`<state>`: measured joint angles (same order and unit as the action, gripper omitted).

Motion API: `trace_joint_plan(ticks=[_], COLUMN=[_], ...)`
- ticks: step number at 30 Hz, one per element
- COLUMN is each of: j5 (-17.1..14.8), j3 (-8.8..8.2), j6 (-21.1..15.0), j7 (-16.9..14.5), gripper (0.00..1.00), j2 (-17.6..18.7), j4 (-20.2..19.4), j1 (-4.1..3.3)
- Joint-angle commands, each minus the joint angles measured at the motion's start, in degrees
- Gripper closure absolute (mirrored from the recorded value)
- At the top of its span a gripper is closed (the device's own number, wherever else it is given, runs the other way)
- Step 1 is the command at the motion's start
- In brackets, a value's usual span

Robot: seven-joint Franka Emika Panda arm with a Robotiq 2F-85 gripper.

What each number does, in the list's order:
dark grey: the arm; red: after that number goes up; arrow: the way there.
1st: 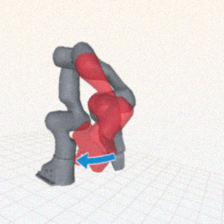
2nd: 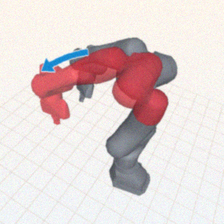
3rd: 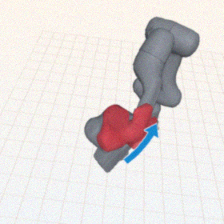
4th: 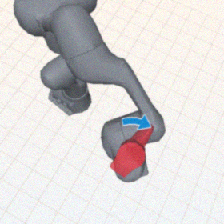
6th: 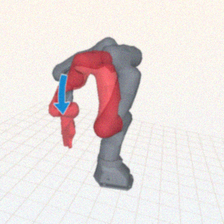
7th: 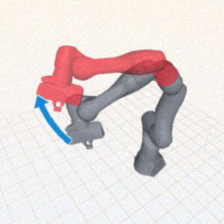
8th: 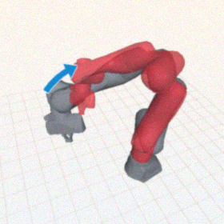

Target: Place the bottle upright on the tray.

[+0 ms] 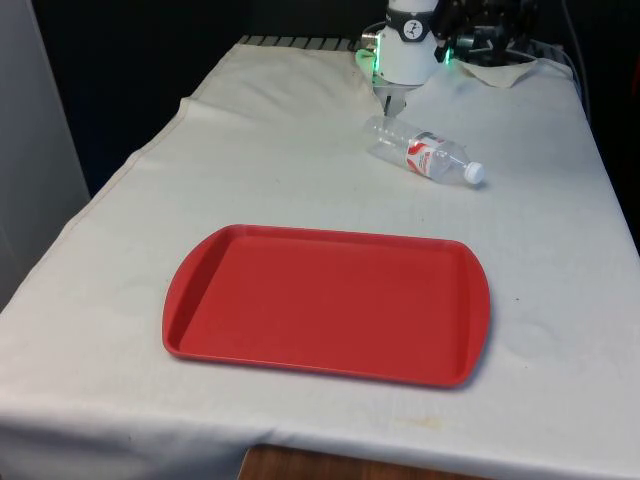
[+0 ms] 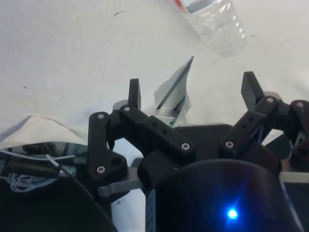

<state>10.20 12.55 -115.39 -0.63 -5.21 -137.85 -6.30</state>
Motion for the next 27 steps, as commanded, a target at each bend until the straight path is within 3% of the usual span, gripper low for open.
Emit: trace_joint_plan(ticks=[1,16,27], j5=[0.86,3.67,4.01], j3=[0.23,0.11,0.06], j6=[0.63,1.72,2.86], j7=[0.46,-0.40,-2.01], gripper=[0.00,0.00,0.00], j2=[0.69,5.27,6.82], j4=[0.46,3.32,4.01], j1=[-0.06,0.06,0.06])
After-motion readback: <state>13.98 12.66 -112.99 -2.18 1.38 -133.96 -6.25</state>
